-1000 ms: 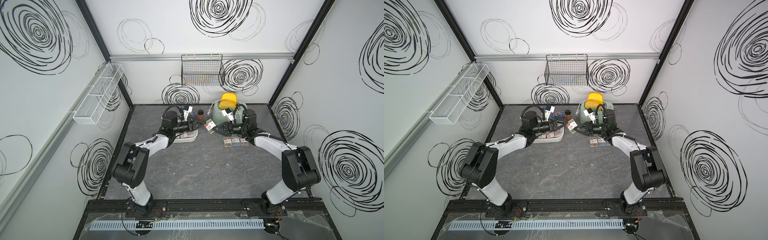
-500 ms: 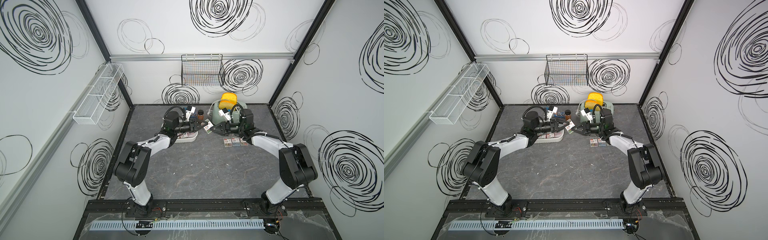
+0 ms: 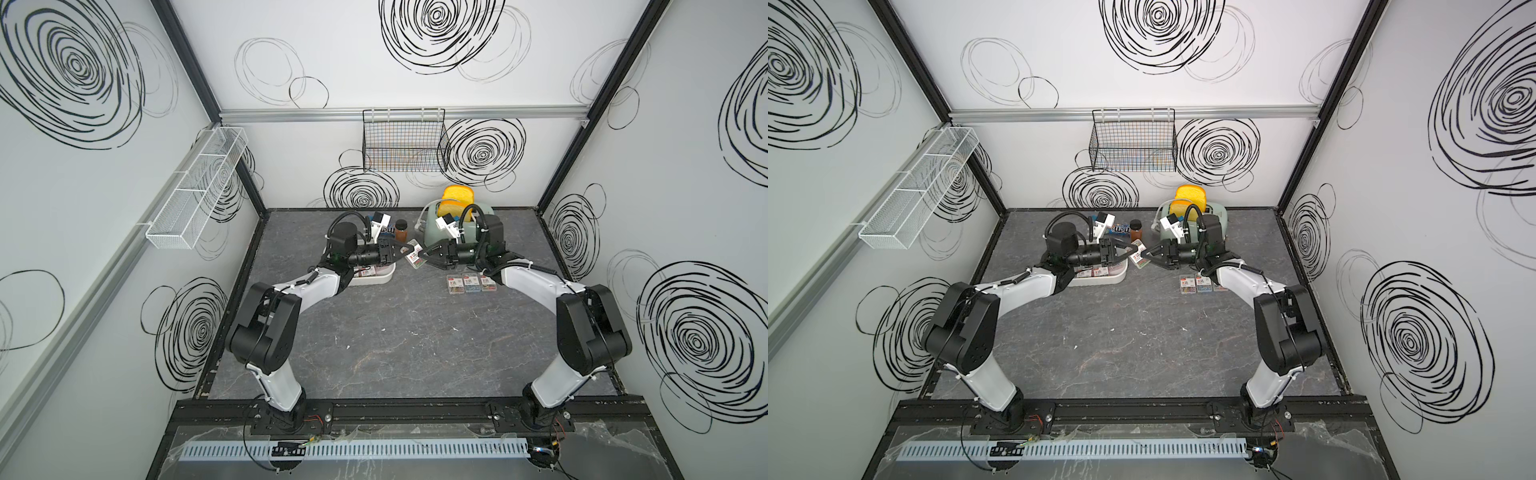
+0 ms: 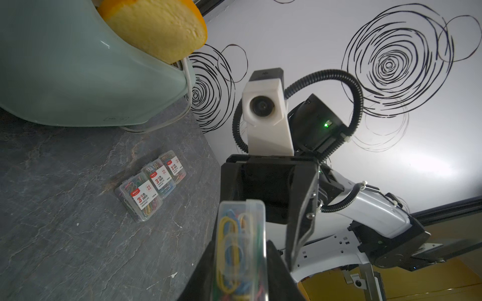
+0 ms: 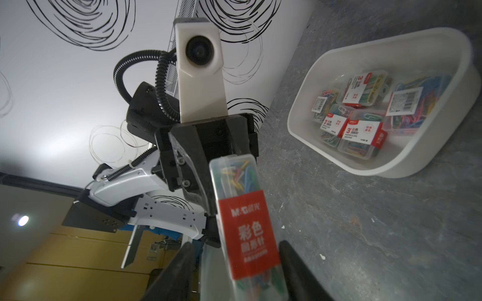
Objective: Take the paper clips out of the storage box
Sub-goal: Place the boxed paper clips at the center of the board.
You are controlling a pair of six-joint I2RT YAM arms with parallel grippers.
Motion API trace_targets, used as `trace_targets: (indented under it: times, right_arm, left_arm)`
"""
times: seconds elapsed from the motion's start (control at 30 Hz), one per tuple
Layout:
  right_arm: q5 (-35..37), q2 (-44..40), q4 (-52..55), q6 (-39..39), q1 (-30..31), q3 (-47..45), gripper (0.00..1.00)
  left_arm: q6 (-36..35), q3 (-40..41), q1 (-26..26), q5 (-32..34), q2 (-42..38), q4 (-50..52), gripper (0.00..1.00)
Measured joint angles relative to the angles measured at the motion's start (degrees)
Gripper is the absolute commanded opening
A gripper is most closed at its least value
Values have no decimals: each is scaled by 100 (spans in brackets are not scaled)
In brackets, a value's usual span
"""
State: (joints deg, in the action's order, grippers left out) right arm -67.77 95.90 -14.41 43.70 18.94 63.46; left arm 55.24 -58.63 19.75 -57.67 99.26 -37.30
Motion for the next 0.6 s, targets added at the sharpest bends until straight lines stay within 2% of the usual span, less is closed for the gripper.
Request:
trace_targets:
  times: [0.07, 0.2, 0.33, 0.43, 0.6]
  right_arm:
    - [133, 0, 472, -356, -2, 249, 82]
    - [695, -24, 1580, -1266, 2, 793, 85]
    - [1912, -184, 2590, -2218, 181, 1119, 85]
    - [3025, -319, 3053, -2793, 588, 1154, 85]
    - [4118, -557, 3263, -3276, 1097, 977, 85]
  left_arm:
    - [-79, -28, 0, 35, 4, 216, 23]
    - [-289, -271, 22, 188, 9, 949, 23]
    - [-490, -612, 107, 446, 11, 1611, 23]
    - [-514, -796, 232, 621, 39, 1945, 23]
    - [-522, -846, 348, 905, 157, 2315, 23]
